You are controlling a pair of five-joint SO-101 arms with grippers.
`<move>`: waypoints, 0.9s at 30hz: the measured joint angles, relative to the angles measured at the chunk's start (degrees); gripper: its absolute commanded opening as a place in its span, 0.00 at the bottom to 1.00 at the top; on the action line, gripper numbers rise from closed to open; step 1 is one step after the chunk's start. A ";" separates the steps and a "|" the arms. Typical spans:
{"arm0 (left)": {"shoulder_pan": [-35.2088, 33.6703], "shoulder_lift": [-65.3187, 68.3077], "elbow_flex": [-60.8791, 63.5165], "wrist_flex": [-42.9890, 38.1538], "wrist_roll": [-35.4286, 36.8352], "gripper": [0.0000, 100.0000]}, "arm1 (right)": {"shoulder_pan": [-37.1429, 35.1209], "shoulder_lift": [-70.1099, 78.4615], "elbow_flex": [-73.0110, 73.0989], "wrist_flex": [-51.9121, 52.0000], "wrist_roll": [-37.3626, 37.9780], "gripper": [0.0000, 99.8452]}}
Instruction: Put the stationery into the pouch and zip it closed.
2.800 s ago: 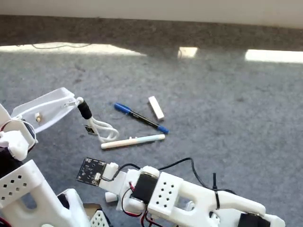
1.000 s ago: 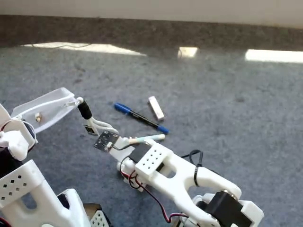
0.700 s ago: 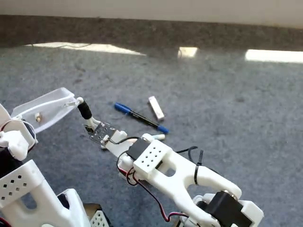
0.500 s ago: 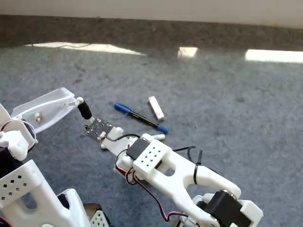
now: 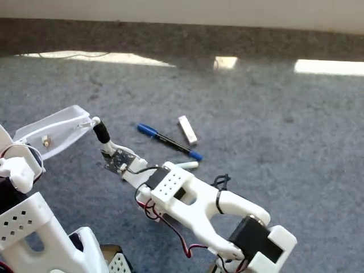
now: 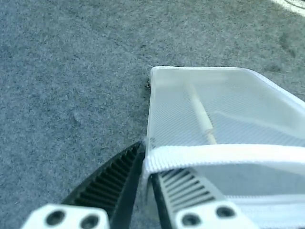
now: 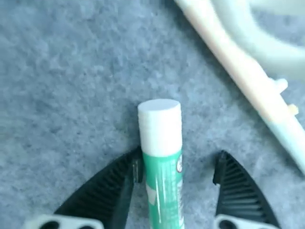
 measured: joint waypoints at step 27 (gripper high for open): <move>0.09 -0.35 1.32 -0.97 -0.35 0.01 | 0.18 -17.85 6.07 -0.53 -0.09 0.00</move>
